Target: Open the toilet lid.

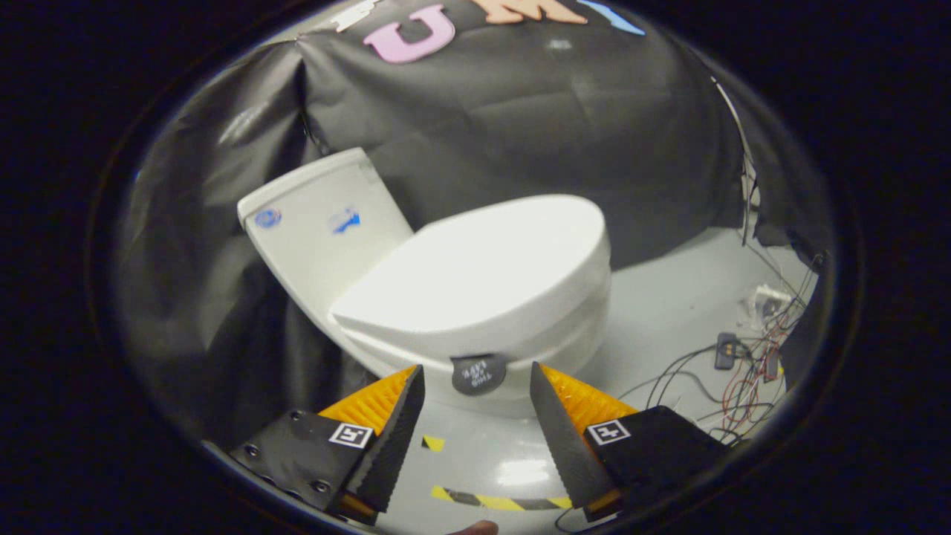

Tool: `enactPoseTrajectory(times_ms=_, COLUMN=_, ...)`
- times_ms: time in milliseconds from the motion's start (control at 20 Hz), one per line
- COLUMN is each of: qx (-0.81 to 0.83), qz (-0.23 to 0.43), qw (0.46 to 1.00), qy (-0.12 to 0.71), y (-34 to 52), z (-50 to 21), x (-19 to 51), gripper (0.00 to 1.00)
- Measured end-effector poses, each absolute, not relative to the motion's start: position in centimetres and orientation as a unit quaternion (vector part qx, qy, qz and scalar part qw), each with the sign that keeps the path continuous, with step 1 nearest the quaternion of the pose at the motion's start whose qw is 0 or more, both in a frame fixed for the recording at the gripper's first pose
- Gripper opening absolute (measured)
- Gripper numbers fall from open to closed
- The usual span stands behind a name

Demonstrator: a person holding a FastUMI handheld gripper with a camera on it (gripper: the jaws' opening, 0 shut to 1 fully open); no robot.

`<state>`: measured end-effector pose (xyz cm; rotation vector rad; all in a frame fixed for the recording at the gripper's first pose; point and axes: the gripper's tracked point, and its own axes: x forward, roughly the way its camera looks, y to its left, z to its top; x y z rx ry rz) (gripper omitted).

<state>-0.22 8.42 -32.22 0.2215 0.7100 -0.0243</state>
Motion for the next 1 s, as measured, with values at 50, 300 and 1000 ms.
enactPoseTrajectory(times_ms=50, qx=0.104, qz=-0.017, qw=0.924, qy=0.368, y=8.3, z=-33.1, x=-0.4, gripper=0.86)
enactPoseTrajectory(times_ms=300, qx=0.194, qz=0.003, qw=0.926, qy=0.323, y=10.0, z=-32.1, x=1.5, gripper=0.75)
enactPoseTrajectory(times_ms=1000, qx=0.326, qz=-0.014, qw=0.904, qy=0.277, y=8.9, z=-32.3, x=3.0, gripper=0.53)
